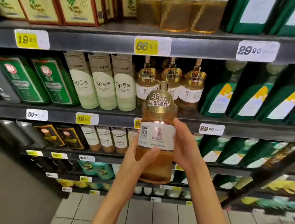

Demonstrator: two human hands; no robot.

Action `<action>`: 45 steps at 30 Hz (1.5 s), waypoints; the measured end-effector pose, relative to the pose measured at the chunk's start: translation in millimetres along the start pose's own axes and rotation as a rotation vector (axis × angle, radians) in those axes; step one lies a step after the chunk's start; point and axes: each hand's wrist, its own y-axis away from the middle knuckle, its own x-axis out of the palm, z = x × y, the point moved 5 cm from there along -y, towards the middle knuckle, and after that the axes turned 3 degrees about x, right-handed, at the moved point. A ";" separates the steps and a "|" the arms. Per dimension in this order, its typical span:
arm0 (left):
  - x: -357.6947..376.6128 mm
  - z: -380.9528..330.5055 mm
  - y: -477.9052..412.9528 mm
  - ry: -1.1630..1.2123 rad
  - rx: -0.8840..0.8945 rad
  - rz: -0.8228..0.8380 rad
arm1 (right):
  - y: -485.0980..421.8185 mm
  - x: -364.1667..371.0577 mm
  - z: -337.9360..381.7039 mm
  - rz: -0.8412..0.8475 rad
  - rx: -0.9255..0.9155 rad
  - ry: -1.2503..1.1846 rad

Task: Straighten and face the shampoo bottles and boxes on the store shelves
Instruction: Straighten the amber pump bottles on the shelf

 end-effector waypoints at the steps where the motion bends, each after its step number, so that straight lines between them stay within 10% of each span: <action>1: 0.2 1.7 -0.2 0.005 -0.007 0.007 | 0.4 -0.9 0.4 -0.016 -0.014 0.023; 16: -3.2 -0.4 -2.6 -0.495 0.064 -0.099 | -4.0 4.9 12.1 -0.231 -0.123 0.336; 24: -18.0 10.1 -0.2 -0.212 -0.051 0.002 | -2.0 20.6 9.1 -0.180 0.031 0.513; 33: -20.9 20.8 9.0 0.304 -0.277 0.281 | 1.4 12.1 -8.9 0.144 0.157 0.001; 45: -27.1 13.3 -16.1 -0.205 -0.057 -0.047 | -6.7 28.1 6.7 -0.431 0.025 0.592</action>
